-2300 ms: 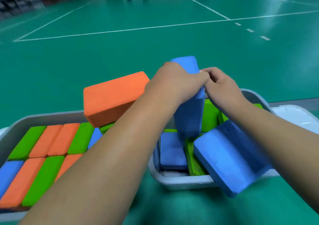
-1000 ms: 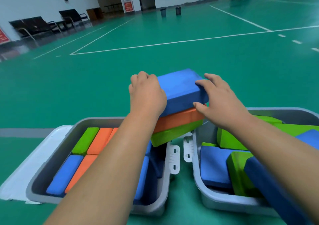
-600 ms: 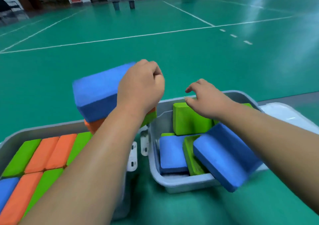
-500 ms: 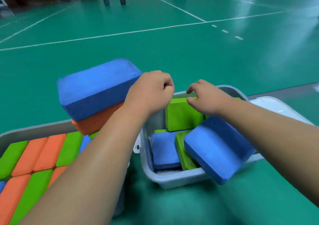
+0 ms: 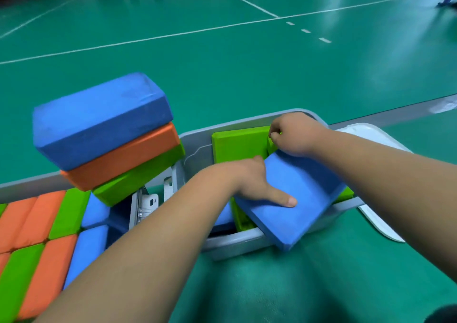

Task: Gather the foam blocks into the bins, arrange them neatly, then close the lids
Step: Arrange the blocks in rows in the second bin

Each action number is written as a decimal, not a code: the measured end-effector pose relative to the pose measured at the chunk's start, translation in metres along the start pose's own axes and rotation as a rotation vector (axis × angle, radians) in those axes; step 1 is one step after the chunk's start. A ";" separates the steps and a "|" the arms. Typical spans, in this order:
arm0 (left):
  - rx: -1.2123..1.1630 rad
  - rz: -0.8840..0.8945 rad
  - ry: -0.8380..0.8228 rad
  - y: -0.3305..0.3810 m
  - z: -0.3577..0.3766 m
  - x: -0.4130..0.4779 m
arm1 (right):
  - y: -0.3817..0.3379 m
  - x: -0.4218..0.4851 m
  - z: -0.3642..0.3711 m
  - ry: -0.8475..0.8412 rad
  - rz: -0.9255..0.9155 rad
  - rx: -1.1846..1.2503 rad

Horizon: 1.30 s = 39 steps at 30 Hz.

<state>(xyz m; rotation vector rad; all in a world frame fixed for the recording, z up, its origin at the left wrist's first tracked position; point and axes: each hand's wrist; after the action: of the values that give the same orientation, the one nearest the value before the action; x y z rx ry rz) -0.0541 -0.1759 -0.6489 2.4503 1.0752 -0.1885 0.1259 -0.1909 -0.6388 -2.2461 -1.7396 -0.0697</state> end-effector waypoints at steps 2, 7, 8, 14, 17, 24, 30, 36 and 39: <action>-0.059 -0.028 -0.004 -0.003 -0.002 0.000 | 0.005 0.002 0.001 -0.003 0.027 -0.008; -0.277 -0.190 -0.131 -0.019 -0.002 -0.007 | 0.014 0.002 0.006 -0.080 0.097 -0.094; -0.342 -0.218 -0.150 -0.024 -0.001 -0.009 | 0.015 0.002 0.007 -0.092 0.103 -0.103; -0.944 -0.385 0.089 -0.051 -0.018 -0.005 | 0.013 0.009 0.000 0.083 0.153 0.017; -1.112 -0.437 0.475 -0.052 -0.044 -0.005 | 0.008 0.017 -0.006 0.265 0.117 0.132; -1.146 -0.302 1.058 -0.053 -0.100 -0.020 | -0.029 0.011 -0.034 0.540 -0.107 0.383; -1.212 -0.316 1.264 -0.079 -0.143 -0.044 | -0.060 0.001 -0.052 0.494 -0.293 0.441; -1.264 -0.483 1.431 -0.115 -0.183 -0.086 | -0.119 0.018 -0.058 0.679 -0.342 0.525; -1.290 -0.463 1.432 -0.134 -0.189 -0.108 | -0.153 0.023 -0.051 0.728 -0.308 0.602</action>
<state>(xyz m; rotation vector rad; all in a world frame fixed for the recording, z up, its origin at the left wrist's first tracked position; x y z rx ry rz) -0.2358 -0.0814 -0.4958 0.8465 1.4506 1.7227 -0.0065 -0.1491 -0.5539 -1.2842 -1.4168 -0.3329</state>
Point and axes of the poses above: each hand's wrist, its own x-axis towards the middle knuckle, its own z-axis out of the palm, y = z × x, and after that the axes turned 15 degrees about y, right-handed
